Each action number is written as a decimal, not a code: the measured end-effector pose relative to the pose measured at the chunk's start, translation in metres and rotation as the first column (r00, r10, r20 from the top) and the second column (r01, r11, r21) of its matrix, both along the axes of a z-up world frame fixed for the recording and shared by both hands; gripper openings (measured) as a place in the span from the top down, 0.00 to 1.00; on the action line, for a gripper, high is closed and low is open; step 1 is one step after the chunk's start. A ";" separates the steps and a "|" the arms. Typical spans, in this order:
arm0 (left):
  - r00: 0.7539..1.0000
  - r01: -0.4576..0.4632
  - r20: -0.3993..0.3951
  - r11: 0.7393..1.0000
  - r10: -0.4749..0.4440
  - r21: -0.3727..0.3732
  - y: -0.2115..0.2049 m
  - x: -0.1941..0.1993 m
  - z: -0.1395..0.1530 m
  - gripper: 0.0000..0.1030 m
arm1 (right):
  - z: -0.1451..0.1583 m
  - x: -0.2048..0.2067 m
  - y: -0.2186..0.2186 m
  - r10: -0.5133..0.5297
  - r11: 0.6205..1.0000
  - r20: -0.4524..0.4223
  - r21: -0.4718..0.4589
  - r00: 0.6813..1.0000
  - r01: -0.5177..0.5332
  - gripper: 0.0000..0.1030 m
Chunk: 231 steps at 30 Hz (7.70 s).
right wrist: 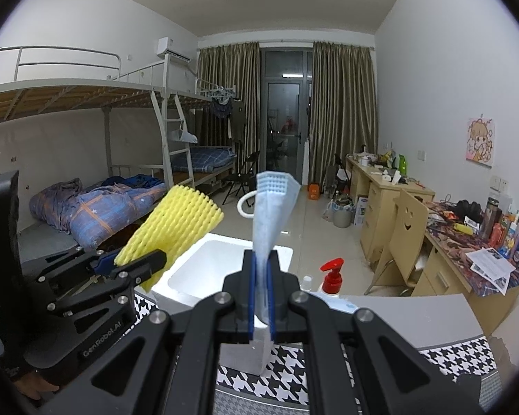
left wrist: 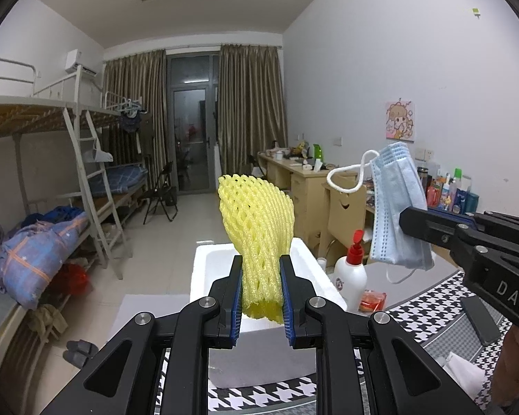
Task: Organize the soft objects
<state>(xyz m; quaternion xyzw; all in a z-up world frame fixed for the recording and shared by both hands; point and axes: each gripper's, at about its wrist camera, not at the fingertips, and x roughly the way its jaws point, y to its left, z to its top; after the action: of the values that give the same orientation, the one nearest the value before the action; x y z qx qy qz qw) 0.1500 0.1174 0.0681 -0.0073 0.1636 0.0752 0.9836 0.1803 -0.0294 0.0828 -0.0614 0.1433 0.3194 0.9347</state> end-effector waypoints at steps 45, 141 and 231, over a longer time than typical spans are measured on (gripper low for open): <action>0.983 0.032 -0.176 0.997 -0.044 -0.071 0.041 0.091 -0.032 0.39 | -0.005 0.054 0.032 -0.024 0.999 -0.141 -0.024 0.990 0.021 0.92; 0.983 -0.167 -0.090 0.985 0.162 -0.046 0.062 -0.034 -0.016 0.01 | -0.005 0.034 0.049 0.025 0.996 -0.169 -0.075 0.985 -0.038 0.20; 0.982 0.188 -0.014 0.979 -0.189 -0.085 -0.109 -0.114 -0.063 0.01 | -0.071 -0.092 -0.147 -0.211 0.976 -0.106 0.037 0.972 0.216 0.08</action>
<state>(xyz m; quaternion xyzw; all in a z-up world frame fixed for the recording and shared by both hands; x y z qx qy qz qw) 0.0355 0.0089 0.0049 -0.0319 0.1773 -0.0251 0.9833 0.0882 -0.1764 0.0122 -0.0064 0.1888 0.2230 0.9564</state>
